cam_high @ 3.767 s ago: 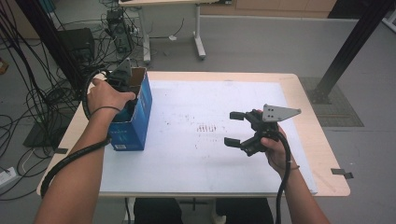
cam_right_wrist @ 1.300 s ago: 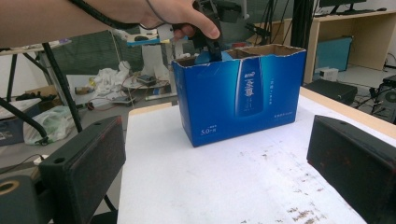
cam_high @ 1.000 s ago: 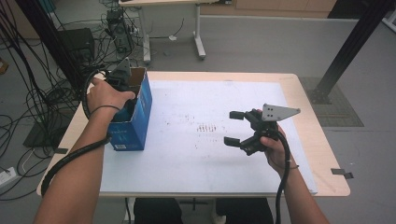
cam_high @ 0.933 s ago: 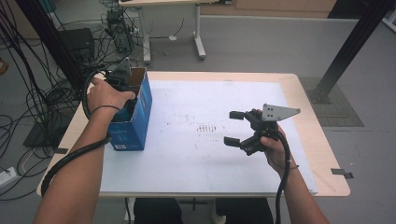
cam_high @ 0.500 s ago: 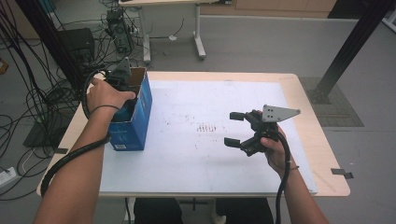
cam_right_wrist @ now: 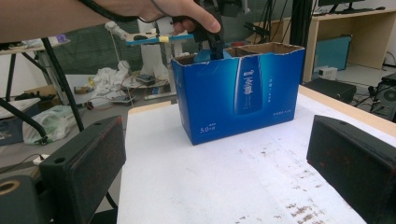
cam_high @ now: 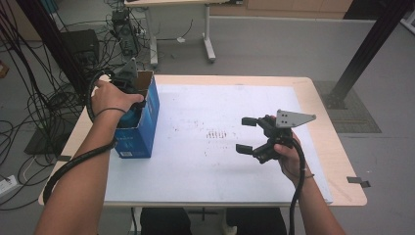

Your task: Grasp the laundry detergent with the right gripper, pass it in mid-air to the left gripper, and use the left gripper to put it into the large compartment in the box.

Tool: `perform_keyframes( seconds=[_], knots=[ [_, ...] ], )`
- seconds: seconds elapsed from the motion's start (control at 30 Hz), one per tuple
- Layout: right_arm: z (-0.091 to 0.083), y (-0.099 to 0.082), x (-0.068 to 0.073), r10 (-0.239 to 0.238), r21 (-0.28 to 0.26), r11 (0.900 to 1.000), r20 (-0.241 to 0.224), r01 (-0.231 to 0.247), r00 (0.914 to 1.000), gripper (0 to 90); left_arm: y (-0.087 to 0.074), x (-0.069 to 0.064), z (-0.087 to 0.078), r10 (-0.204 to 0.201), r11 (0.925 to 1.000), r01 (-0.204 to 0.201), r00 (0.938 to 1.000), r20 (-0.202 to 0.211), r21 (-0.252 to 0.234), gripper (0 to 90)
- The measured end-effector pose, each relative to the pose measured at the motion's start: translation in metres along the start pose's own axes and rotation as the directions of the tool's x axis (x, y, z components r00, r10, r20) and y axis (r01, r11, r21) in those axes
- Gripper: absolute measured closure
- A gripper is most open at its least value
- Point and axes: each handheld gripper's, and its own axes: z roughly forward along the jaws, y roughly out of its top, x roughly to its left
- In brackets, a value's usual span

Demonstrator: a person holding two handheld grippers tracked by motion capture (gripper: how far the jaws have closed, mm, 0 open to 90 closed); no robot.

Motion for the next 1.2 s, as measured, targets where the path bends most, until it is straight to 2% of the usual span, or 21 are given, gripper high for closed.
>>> perform_keyframes(
  seconds=[0.23,0.43,0.53,0.67,0.8,0.83,0.9,0.97,1.0,1.1,1.13,1.2],
  knots=[
    [0.002,0.0,0.0,0.0,-0.001,1.0,-0.004,-0.001,1.0,4.4,-0.004,0.004,-0.02,-0.009,0.9998,0.01,0.9999,0.011,-0.019,29.0],
    [0.002,0.0,0.0,0.0,0.0,1.0,-0.005,0.0,1.0,4.4,-0.005,0.004,-0.037,0.0,0.9997,0.0,1.0,0.009,-0.024,28.7],
    [0.002,0.001,0.001,-0.001,0.0,1.0,-0.006,0.001,1.0,4.4,-0.003,0.005,-0.043,0.007,0.9999,-0.007,0.9996,0.026,-0.009,25.2],
    [0.001,0.002,0.001,-0.004,0.001,1.0,-0.006,0.004,1.0,4.4,-0.007,0.003,-0.054,0.018,0.9995,-0.018,0.9996,0.023,-0.028,21.1],
    [0.001,0.002,0.001,0.0,0.0,1.0,-0.003,0.0,1.0,4.4,-0.006,0.003,-0.061,0.024,0.9995,-0.023,0.999,0.037,-0.021,13.0],
    [0.0,0.002,0.002,-0.002,0.0,1.0,-0.003,0.002,1.0,4.4,-0.006,0.003,-0.065,0.03,0.9995,-0.029,0.9981,0.053,-0.012,12.3],
    [0.0,0.002,0.002,0.001,0.001,1.0,-0.002,-0.001,1.0,4.4,-0.009,0.002,-0.069,0.04,0.9989,-0.038,0.9968,0.069,-0.027,7.5],
    [0.0,0.001,0.003,-0.001,0.001,1.0,-0.001,0.001,1.0,4.4,-0.012,-0.005,-0.074,0.072,0.9969,-0.07,0.9958,0.058,-0.037,6.9],
    [0.0,0.001,0.003,-0.001,0.001,1.0,-0.001,0.001,1.0,4.4,-0.012,-0.005,-0.074,0.072,0.9969,-0.07,0.9958,0.058,-0.037,6.4],
    [0.001,0.002,0.003,-0.001,0.001,1.0,-0.003,0.001,1.0,4.4,-0.019,-0.016,-0.083,0.115,0.9919,-0.11,0.9912,0.066,-0.063,6.5],
    [0.002,0.002,0.003,-0.003,0.002,1.0,-0.003,0.003,1.0,4.4,-0.019,-0.016,-0.083,0.115,0.9919,-0.11,0.9912,0.066,-0.063,6.4],
    [0.002,0.003,0.003,-0.003,0.0,1.0,-0.002,0.003,1.0,4.4,-0.023,-0.025,-0.089,0.157,0.985,-0.15,0.9843,0.08,-0.085,6.4]
  ],
)
